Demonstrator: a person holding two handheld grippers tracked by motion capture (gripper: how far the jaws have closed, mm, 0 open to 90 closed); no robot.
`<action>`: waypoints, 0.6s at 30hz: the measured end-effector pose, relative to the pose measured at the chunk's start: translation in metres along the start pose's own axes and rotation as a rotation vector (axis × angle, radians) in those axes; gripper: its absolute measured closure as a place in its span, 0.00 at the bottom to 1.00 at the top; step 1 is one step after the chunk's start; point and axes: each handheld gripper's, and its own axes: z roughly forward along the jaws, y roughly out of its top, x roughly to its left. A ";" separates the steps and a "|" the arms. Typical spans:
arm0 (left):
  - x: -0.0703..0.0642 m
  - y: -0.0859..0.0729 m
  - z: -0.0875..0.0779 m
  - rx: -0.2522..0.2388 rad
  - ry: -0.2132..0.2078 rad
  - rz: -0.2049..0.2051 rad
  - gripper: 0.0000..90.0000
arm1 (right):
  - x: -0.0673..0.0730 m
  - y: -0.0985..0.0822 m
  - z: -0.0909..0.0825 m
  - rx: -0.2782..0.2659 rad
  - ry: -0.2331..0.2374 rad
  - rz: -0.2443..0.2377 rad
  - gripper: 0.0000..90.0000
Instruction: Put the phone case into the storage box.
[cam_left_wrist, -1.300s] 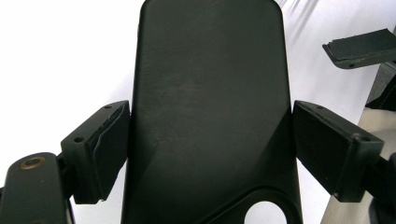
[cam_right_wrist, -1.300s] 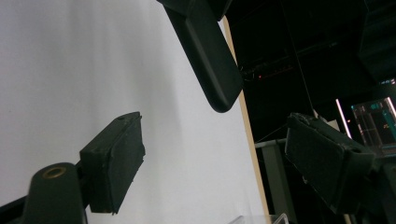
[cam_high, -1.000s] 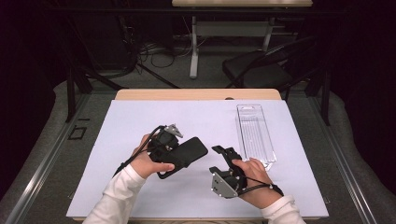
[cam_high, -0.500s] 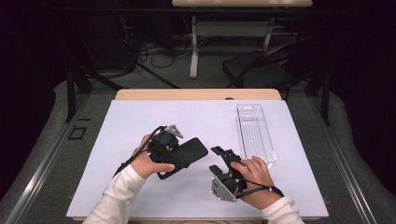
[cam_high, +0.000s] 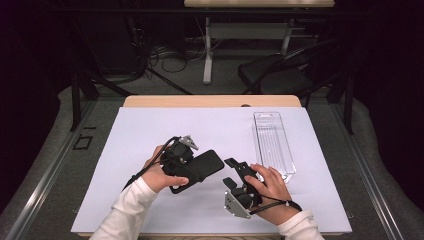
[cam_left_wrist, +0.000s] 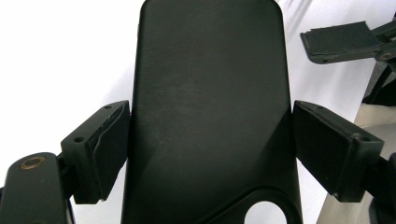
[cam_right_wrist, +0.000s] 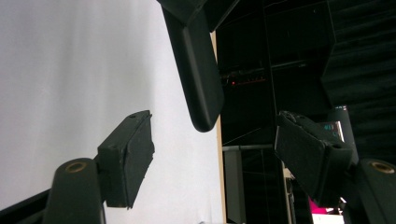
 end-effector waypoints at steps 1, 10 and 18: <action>-0.001 0.000 0.001 0.002 -0.002 -0.001 0.16 | 0.001 0.000 0.000 0.005 0.002 -0.004 0.30; -0.008 0.003 0.006 0.021 -0.022 0.033 0.16 | 0.006 0.003 0.004 0.005 -0.002 -0.024 0.33; -0.016 0.005 0.009 0.026 -0.046 0.047 0.16 | 0.011 0.003 0.007 -0.001 0.001 -0.040 0.36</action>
